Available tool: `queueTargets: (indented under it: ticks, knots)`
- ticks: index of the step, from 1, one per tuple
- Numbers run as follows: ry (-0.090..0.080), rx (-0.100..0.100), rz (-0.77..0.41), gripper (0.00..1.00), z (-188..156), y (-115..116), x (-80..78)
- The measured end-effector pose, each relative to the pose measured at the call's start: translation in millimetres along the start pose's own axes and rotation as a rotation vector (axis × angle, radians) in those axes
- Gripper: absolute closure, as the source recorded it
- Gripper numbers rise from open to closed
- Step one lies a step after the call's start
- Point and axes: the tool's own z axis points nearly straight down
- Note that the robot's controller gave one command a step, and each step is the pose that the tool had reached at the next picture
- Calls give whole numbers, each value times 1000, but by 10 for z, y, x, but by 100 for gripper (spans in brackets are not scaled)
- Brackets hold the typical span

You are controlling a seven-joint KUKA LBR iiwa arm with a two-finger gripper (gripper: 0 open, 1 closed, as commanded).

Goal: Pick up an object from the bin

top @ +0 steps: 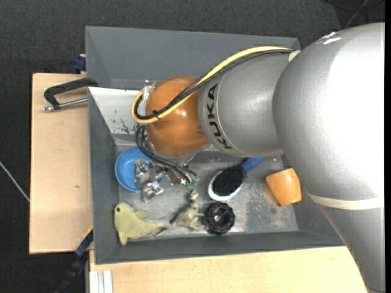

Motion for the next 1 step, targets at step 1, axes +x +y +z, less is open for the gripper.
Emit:
queueTargets:
  ticks: [1]
  knots:
    - [2, -2, -128, 100, -1423, -35, -63]
